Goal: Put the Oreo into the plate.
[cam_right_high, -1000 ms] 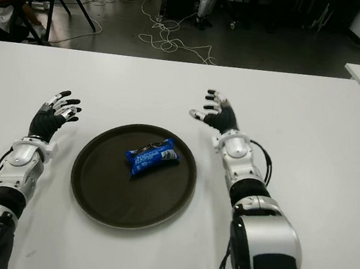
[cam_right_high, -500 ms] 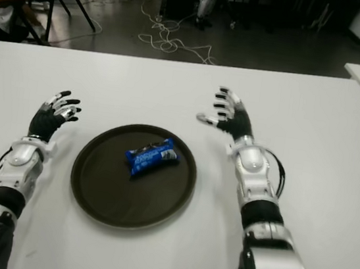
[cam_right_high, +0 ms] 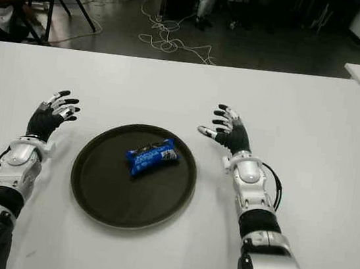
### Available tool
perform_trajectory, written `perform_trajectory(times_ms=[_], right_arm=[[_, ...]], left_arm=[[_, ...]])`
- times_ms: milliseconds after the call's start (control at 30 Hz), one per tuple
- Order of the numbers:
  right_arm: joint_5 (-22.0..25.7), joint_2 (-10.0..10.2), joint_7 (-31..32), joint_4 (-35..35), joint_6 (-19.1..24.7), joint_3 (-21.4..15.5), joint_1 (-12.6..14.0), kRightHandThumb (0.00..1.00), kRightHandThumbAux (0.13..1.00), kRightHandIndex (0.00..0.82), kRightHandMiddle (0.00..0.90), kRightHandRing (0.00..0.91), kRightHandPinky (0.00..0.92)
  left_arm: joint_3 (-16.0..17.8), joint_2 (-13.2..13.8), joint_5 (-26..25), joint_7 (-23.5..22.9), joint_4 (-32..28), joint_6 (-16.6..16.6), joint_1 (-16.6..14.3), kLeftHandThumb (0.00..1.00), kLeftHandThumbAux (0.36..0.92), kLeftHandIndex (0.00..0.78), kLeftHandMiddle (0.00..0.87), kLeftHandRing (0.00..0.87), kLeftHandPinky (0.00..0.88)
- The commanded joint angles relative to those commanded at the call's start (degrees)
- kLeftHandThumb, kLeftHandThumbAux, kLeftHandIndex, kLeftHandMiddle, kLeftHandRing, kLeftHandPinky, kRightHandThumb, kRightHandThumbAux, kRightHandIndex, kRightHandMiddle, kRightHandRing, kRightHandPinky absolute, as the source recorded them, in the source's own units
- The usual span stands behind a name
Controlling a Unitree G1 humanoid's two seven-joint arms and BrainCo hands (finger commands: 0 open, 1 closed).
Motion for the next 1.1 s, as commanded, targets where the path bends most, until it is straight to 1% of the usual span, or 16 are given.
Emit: perform_trajectory(times_ms=[67, 200, 400, 600, 767, 967, 1067, 1100], right_arm=[[-0.17, 0.03, -0.48, 0.52, -0.32, 0.19, -0.21, 0.102, 0.846, 0.18, 0.253, 0.255, 0.282], [0.33, -0.31, -0.79, 0.43, -1.38, -0.13, 0.28, 0.084, 0.855, 0.19, 0.259, 0.264, 0.288], [1.13, -0.8, -0.51, 0.1, -2.79, -0.77, 0.69, 0.08, 0.865, 0.193, 0.262, 0.267, 0.285], [1.51, -1.39, 0.14, 0.07, -3.42, -1.07, 1.24, 0.052, 0.859, 0.193, 0.259, 0.261, 0.281], [1.47, -2.06, 0.76, 1.46, -4.32, -1.15, 2.05, 0.077, 0.861, 0.194, 0.258, 0.26, 0.286], [1.39, -2.34, 0.73, 1.93, -3.88, -1.04, 2.27, 0.11, 0.869, 0.2, 0.26, 0.26, 0.281], [1.98, -2.38, 1.09, 1.77, -3.5, -1.43, 2.34, 0.1, 0.872, 0.201, 0.262, 0.26, 0.283], [2.24, -2.39, 1.27, 1.66, -3.42, -1.62, 2.4, 0.076, 0.871, 0.201, 0.264, 0.263, 0.286]], left_arm=[[0.11, 0.09, -0.17, -0.27, -0.11, -0.17, 0.09, 0.29, 0.73, 0.173, 0.279, 0.279, 0.301], [0.39, 0.1, -0.44, -0.63, -0.26, -0.41, 0.29, 0.288, 0.729, 0.171, 0.281, 0.279, 0.3], [0.7, 0.18, -0.43, -0.89, 0.07, -0.33, 0.17, 0.289, 0.734, 0.169, 0.28, 0.276, 0.298], [0.84, 0.19, -0.35, -0.97, 0.21, -0.46, 0.23, 0.287, 0.734, 0.165, 0.275, 0.272, 0.295], [0.93, 0.14, -0.37, -0.84, 0.31, -0.44, 0.35, 0.295, 0.737, 0.172, 0.274, 0.273, 0.296], [0.93, 0.17, -0.3, -0.7, 0.18, -0.28, 0.47, 0.295, 0.733, 0.176, 0.278, 0.277, 0.297], [0.84, 0.28, -0.22, -0.77, 0.03, -0.09, 0.46, 0.287, 0.73, 0.174, 0.277, 0.276, 0.298], [0.81, 0.32, -0.19, -0.81, 0.0, -0.05, 0.45, 0.284, 0.73, 0.174, 0.276, 0.276, 0.298]])
